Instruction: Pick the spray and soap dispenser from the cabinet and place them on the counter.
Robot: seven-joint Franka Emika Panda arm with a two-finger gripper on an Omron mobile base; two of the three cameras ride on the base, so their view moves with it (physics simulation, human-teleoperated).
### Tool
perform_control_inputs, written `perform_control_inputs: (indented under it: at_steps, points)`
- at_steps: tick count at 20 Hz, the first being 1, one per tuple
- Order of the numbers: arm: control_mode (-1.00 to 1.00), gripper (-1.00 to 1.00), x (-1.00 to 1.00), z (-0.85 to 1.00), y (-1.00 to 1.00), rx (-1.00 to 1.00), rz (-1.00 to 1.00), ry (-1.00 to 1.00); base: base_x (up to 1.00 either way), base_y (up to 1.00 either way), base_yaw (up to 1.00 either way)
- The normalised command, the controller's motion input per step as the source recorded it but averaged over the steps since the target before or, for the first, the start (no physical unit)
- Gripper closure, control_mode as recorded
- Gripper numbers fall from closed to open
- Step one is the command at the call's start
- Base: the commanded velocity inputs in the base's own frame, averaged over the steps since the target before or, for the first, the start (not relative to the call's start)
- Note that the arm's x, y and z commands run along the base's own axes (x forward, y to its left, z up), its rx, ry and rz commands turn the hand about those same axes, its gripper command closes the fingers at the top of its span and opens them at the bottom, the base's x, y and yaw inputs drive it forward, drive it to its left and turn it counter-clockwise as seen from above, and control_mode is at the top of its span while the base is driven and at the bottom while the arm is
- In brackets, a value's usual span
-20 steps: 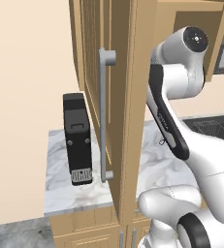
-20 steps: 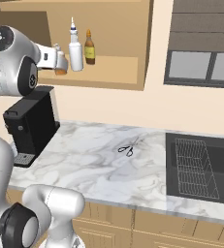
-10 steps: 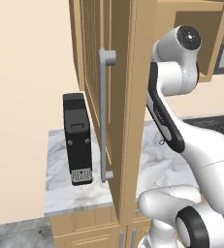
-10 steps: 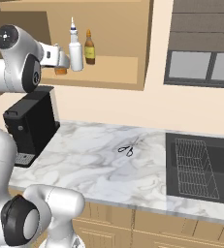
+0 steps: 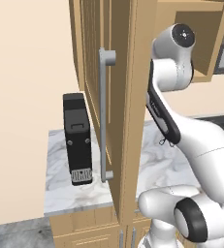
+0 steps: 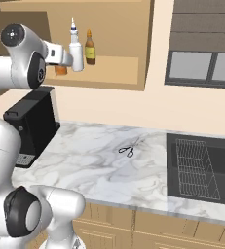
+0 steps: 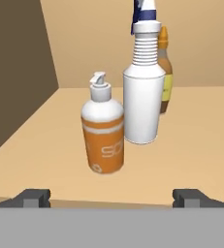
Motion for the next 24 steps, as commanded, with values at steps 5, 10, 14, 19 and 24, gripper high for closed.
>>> perform_control_inputs:
  at_steps: [5, 10, 14, 19, 24]
  points:
    - [-1.00, -1.00, 0.19, 0.00, 0.02, 0.00, 0.00, 0.00, 0.00, 0.00, 0.00]
    - [-1.00, -1.00, 0.14, 0.00, 0.05, 0.00, 0.00, 0.00, 0.00, 0.00, 0.00]
    - [-1.00, -1.00, 0.12, 0.00, 0.07, 0.00, 0.00, 0.00, 0.00, 0.00, 0.00]
    - [-1.00, -1.00, 0.14, 0.00, 0.06, 0.00, 0.00, 0.00, 0.00, 0.00, 0.00]
    - [-1.00, -1.00, 0.18, -0.01, 0.02, 0.00, 0.00, 0.00, 0.00, 0.00, 0.00]
